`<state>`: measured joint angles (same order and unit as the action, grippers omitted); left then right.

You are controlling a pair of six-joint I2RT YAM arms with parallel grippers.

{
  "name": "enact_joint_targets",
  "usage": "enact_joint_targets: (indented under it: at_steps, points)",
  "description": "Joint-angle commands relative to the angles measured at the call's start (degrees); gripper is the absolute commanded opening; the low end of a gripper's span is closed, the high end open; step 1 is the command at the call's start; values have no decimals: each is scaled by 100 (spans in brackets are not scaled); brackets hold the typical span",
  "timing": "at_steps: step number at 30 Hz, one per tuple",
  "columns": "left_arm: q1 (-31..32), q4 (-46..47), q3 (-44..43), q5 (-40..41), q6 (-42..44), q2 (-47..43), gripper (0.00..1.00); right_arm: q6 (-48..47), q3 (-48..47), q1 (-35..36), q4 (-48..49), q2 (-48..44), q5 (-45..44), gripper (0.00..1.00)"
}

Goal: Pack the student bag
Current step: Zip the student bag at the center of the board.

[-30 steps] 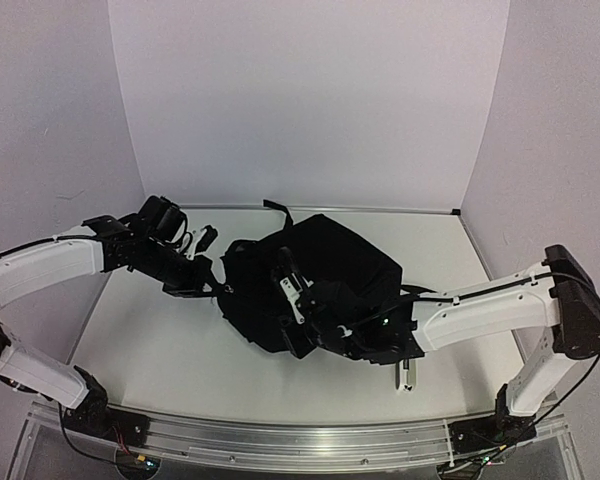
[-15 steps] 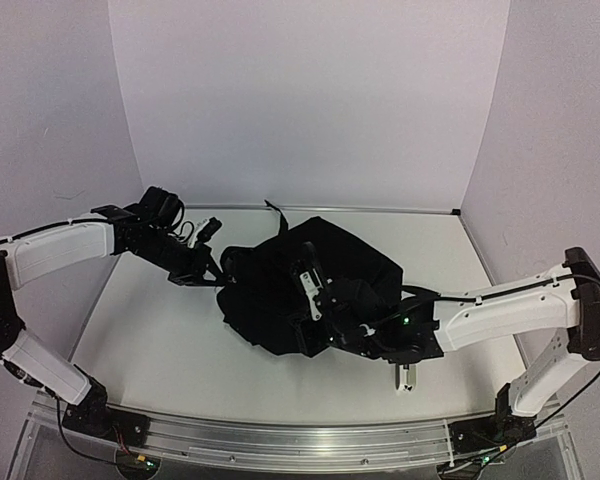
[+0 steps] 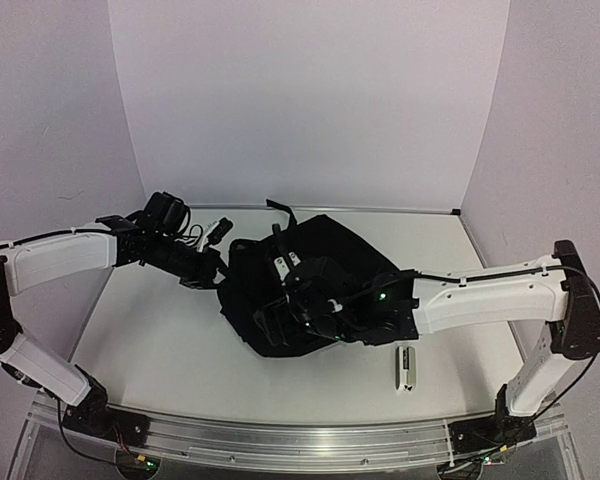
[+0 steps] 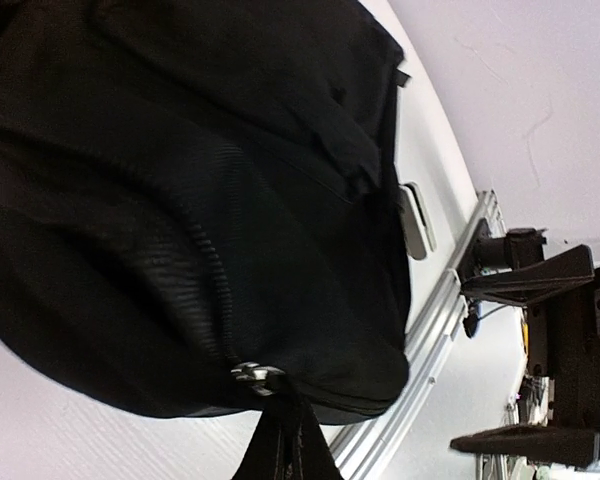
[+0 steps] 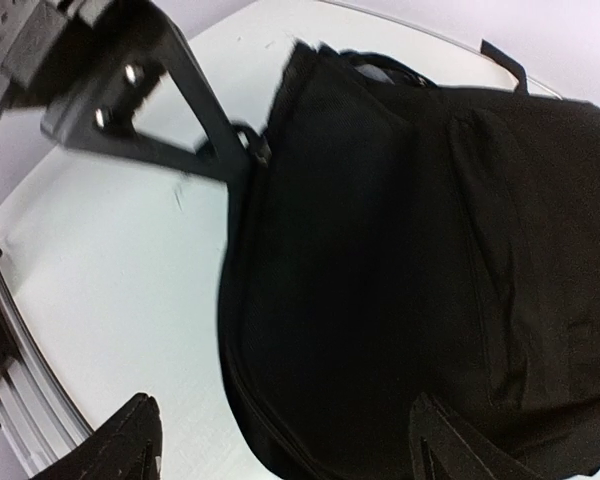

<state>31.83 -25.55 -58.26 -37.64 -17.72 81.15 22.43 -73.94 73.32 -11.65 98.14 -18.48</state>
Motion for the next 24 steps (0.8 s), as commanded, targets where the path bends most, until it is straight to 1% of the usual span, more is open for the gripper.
enact_joint_targets:
  at_steps: [1,2,4,8,11,15,16,17,20,22,24]
  points:
    - [251,473,-90,-363,-214,-253,0,-386,-610,31,120,454,-57,80]
    - [281,472,-99,-359,-231,-267,0,-473,-697,29,145,542,-79,77]
    - [303,473,-109,-362,-276,-303,0,-594,-866,25,174,756,-157,68]
    - [314,457,-78,-285,-343,-432,0,-753,-1078,32,220,1130,-230,56]
    - [315,402,-48,-111,-410,-511,0,-819,-1241,25,289,1365,-297,55]
    - [315,363,-36,-48,-505,-529,0,-888,-1472,25,356,1643,-646,54]
    - [315,347,-41,-6,-537,-523,0,-885,-1514,25,367,1693,-764,50]
    - [315,330,-47,49,-576,-520,0,-878,-1549,26,373,1740,-896,45]
    - [315,365,-58,325,-825,-523,0,-841,-1544,30,394,1787,-1176,16]
    - [310,585,-15,525,-1131,-562,0,-827,-1458,26,406,1736,-1190,2]
    - [305,980,38,676,-1538,-607,0,-780,-1310,31,409,1626,-1140,0]
